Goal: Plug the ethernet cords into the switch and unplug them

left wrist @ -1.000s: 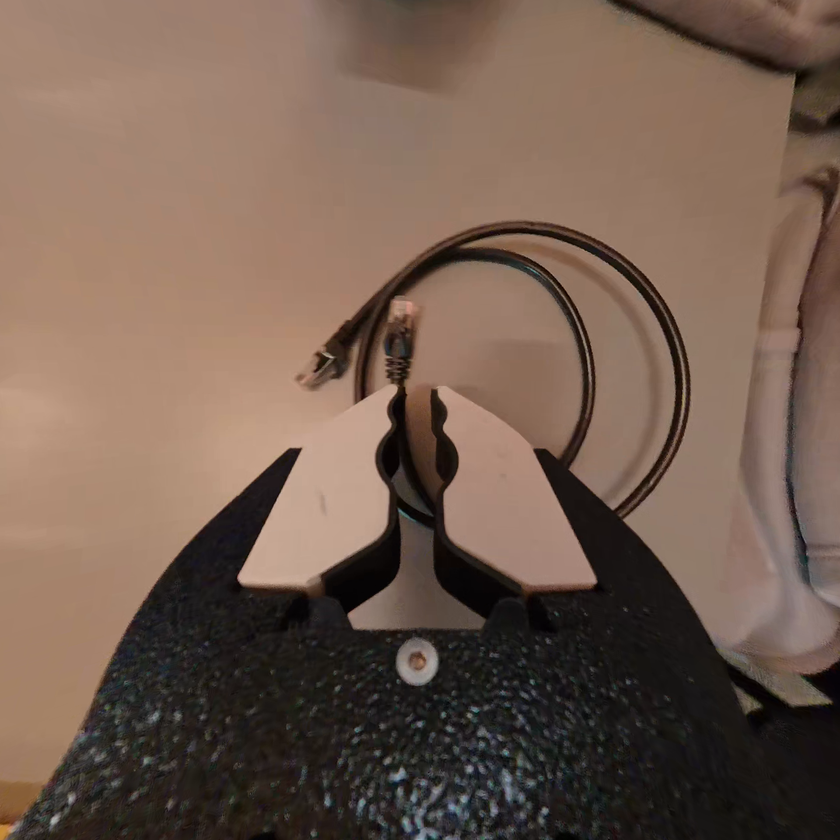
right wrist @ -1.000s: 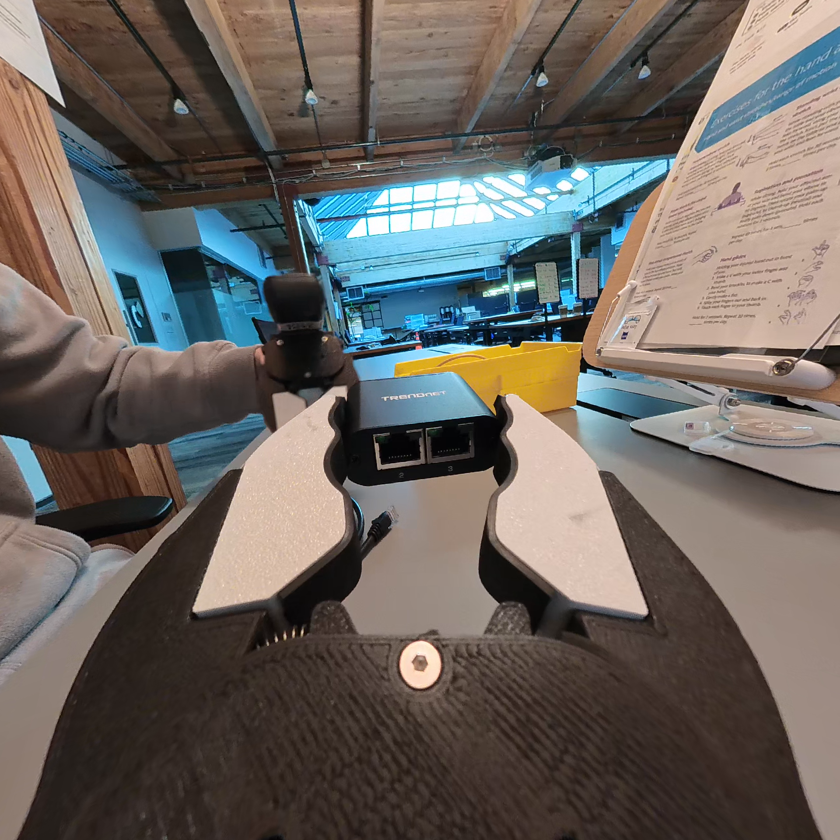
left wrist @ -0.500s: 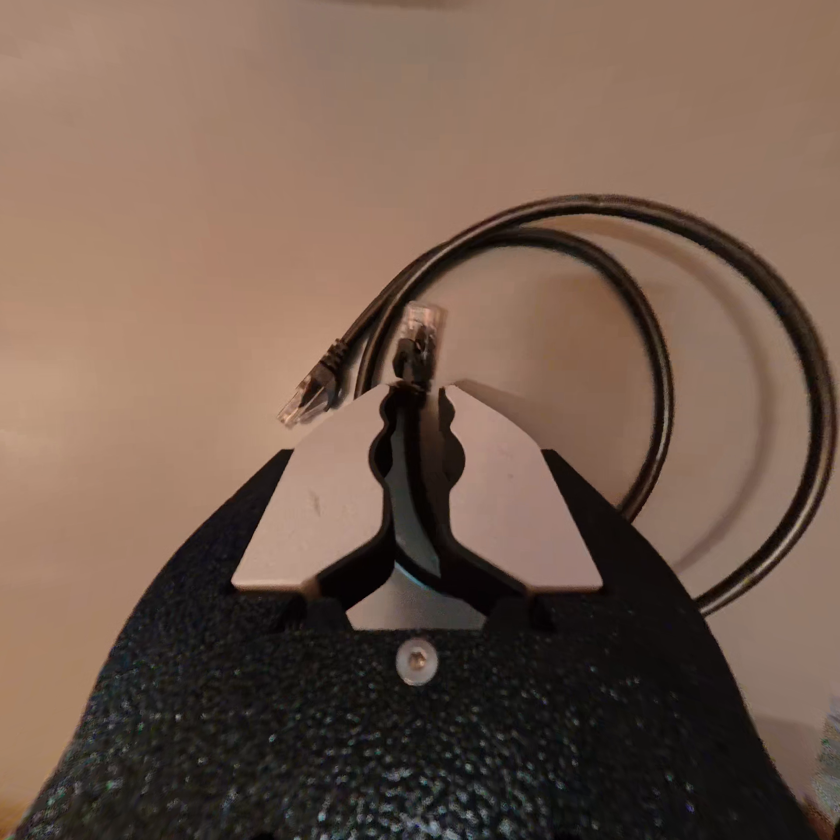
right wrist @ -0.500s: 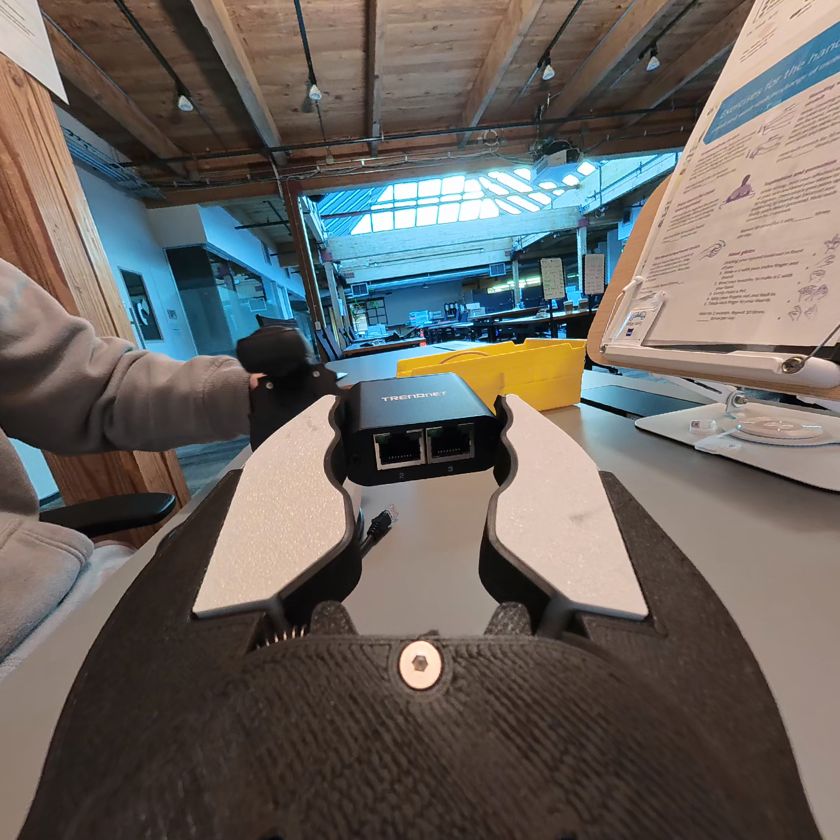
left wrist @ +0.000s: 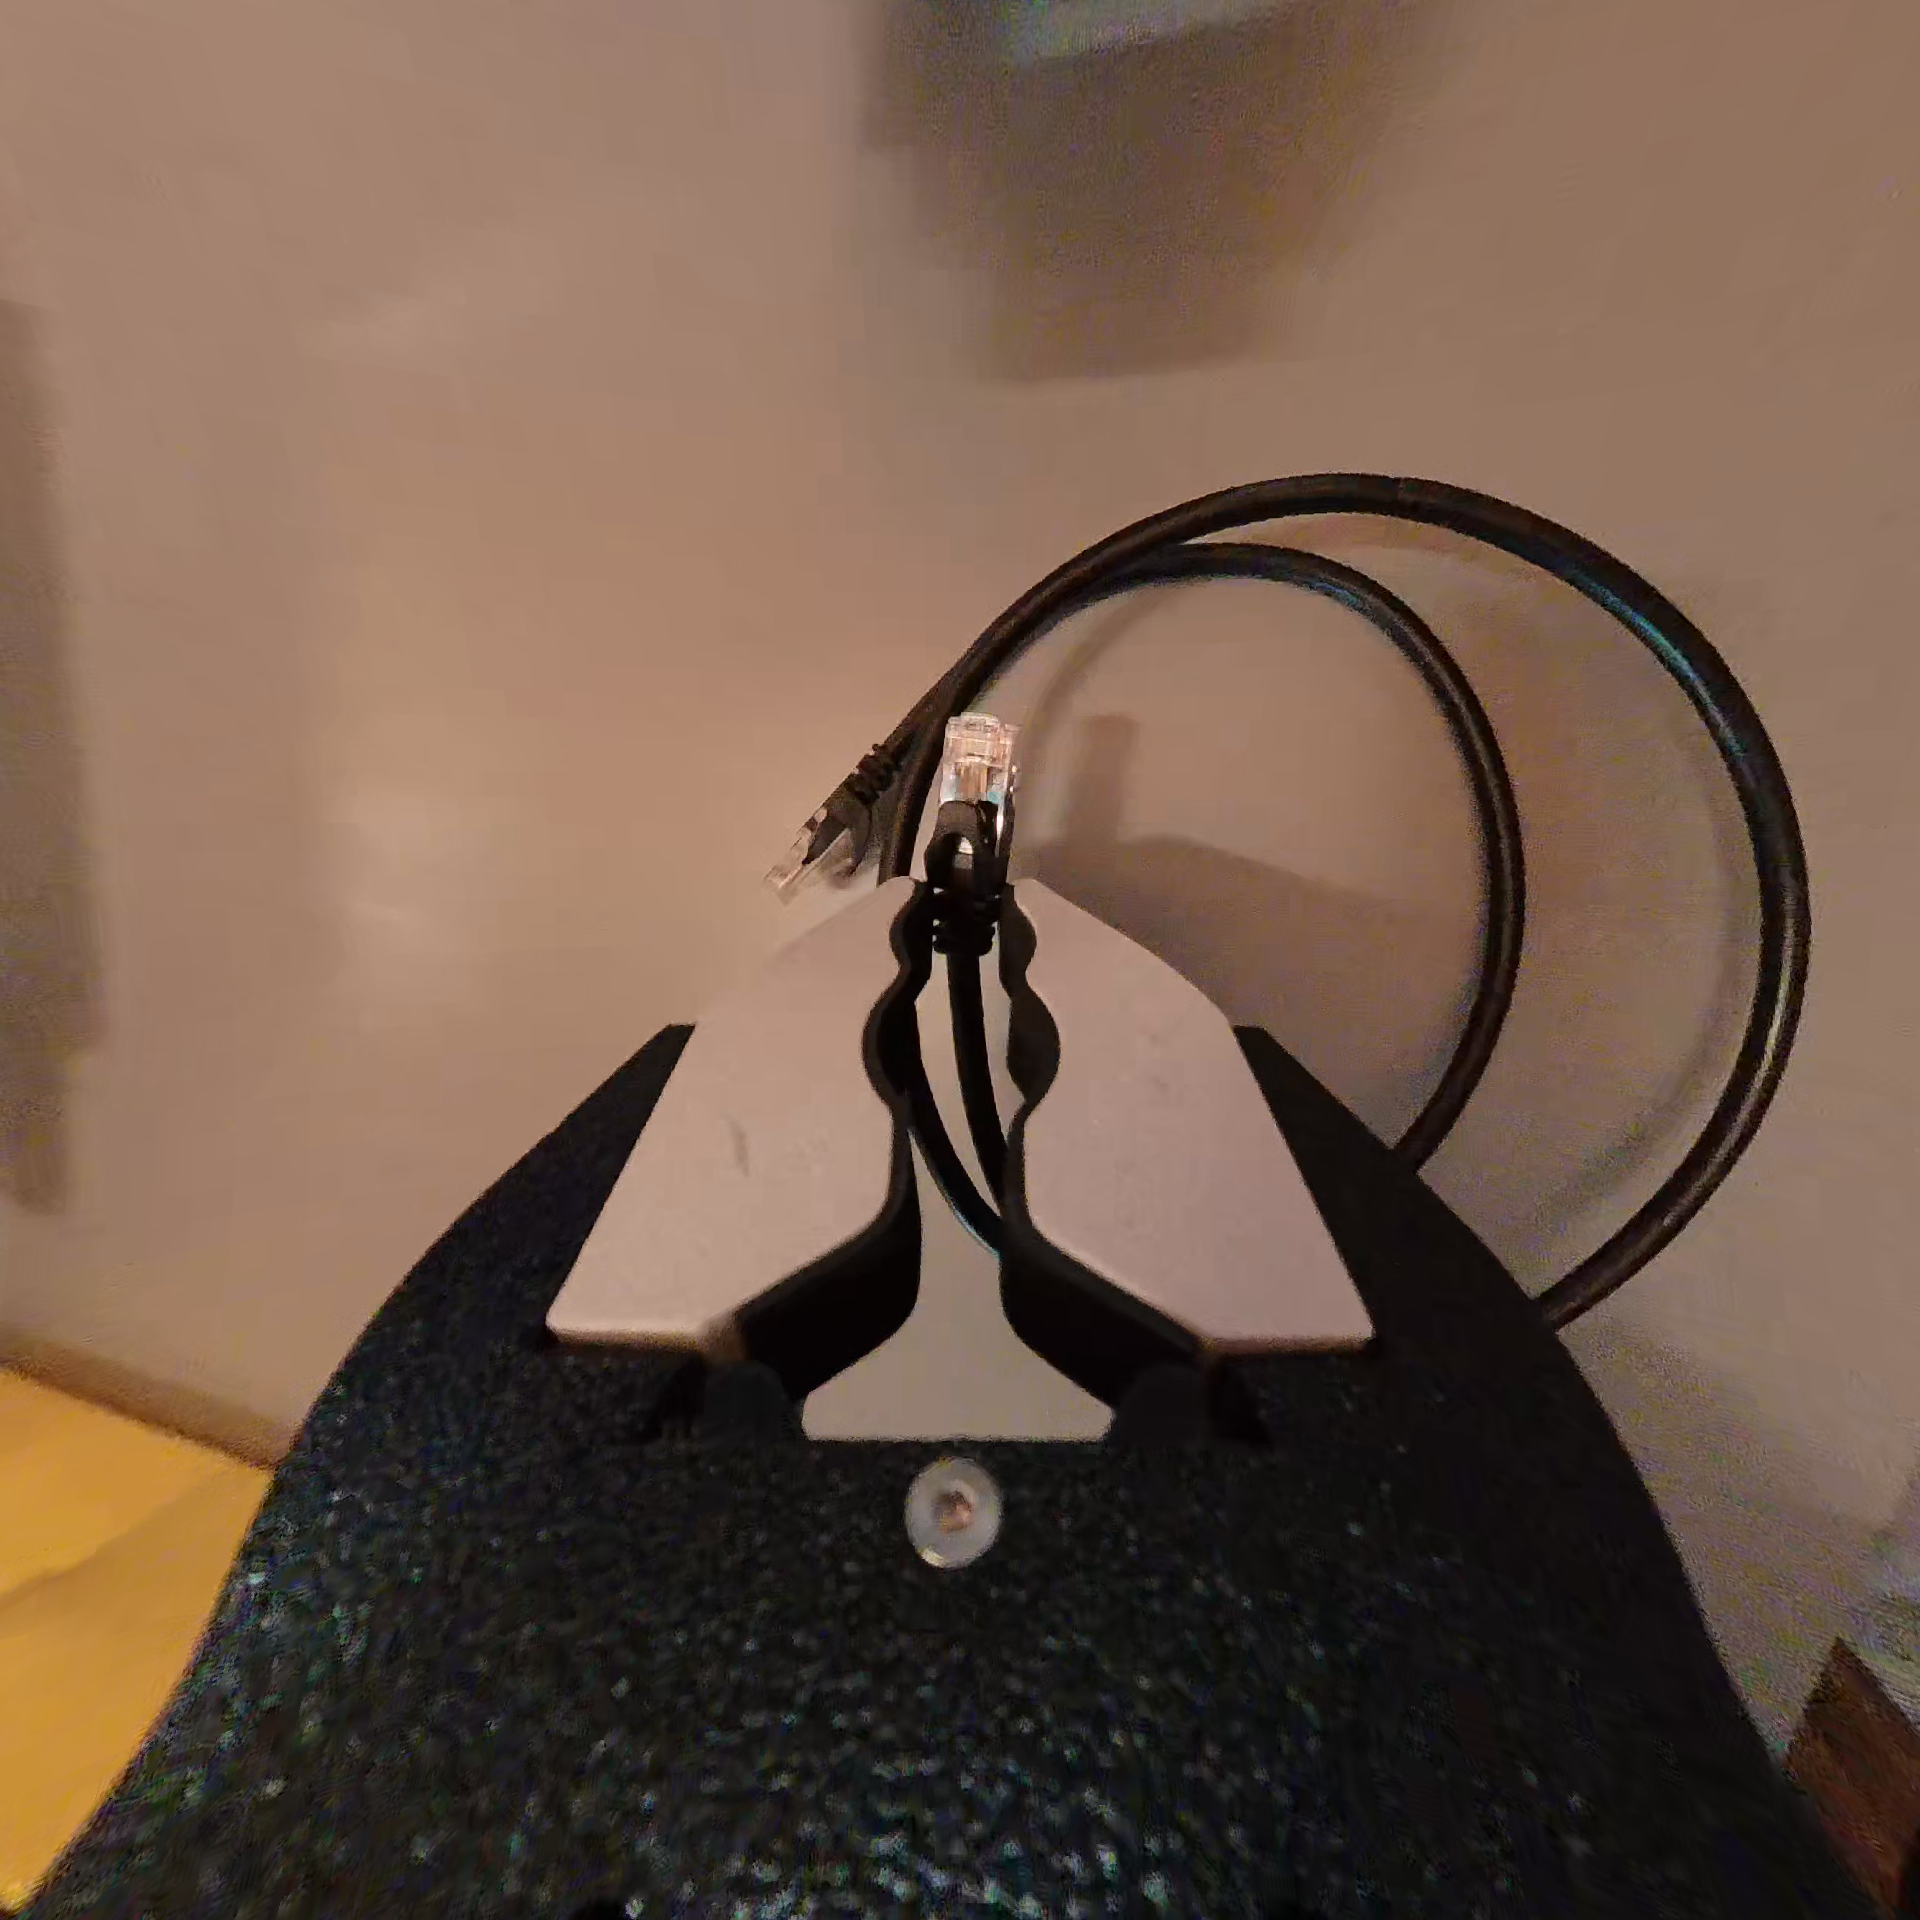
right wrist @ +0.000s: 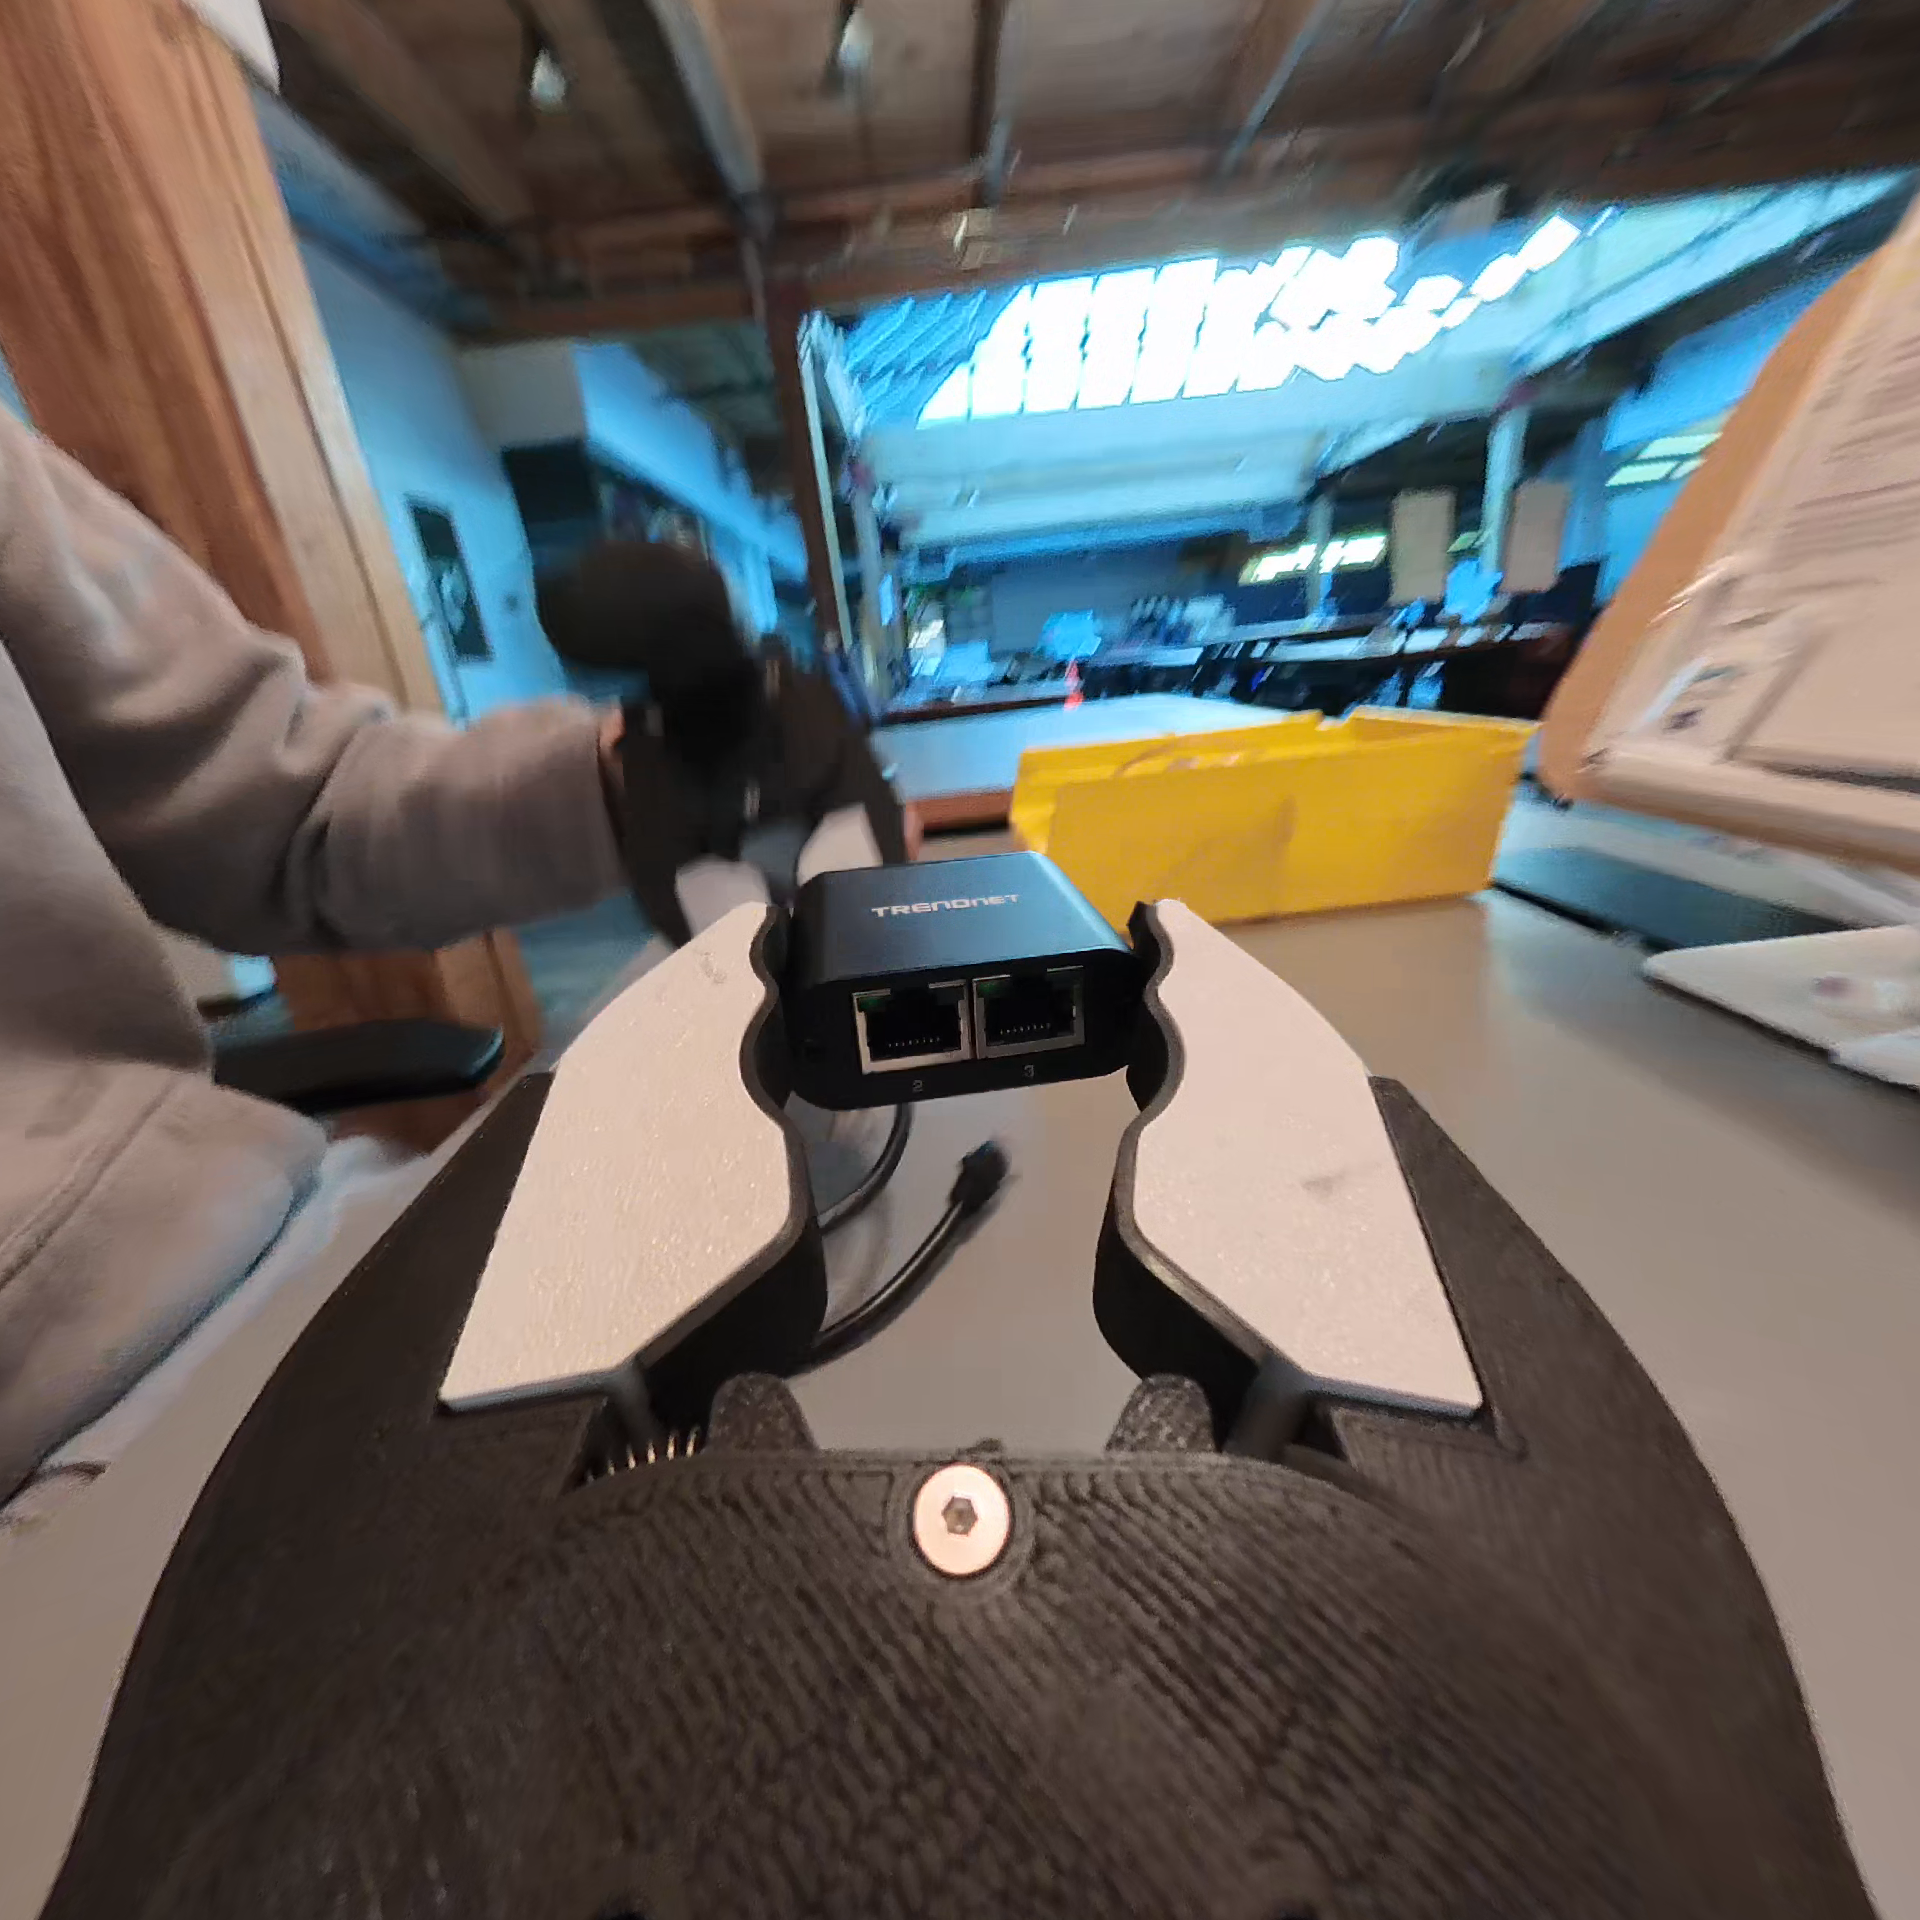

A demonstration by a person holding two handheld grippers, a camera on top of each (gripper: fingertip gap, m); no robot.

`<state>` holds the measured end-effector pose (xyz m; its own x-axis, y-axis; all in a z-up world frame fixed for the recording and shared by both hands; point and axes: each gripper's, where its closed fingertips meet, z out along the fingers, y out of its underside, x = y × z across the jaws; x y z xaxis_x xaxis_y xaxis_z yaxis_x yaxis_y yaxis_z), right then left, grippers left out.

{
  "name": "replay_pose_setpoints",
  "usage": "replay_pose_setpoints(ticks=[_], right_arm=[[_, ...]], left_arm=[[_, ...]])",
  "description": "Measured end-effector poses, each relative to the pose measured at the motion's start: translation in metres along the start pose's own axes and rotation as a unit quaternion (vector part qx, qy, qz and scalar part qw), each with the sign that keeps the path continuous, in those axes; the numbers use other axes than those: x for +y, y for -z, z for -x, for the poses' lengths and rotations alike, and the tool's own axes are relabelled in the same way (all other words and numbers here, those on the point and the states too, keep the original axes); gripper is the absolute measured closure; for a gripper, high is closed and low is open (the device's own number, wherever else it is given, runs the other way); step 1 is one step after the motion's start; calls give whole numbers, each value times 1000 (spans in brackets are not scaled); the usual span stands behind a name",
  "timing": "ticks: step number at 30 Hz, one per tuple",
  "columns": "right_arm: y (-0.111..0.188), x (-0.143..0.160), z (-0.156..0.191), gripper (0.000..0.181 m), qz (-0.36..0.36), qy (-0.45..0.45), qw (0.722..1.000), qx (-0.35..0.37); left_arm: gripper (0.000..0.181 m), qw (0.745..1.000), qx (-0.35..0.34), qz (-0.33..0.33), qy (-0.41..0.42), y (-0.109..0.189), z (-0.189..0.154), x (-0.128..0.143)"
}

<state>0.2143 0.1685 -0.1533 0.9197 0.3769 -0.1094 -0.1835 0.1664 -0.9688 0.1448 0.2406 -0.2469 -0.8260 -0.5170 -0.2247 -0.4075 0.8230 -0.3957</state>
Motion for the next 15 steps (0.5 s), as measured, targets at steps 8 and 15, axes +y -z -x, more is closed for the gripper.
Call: replay_pose_setpoints(ticks=[8,15], right_arm=[[-12,2,9,118,-8,-9,1000,-25],[-11,2,7,118,-13,-8,1000,-23]], left_arm=[[170,999,-53,-3,5,45,38,-35],[170,999,-30,-9,15,45,37,-55]])
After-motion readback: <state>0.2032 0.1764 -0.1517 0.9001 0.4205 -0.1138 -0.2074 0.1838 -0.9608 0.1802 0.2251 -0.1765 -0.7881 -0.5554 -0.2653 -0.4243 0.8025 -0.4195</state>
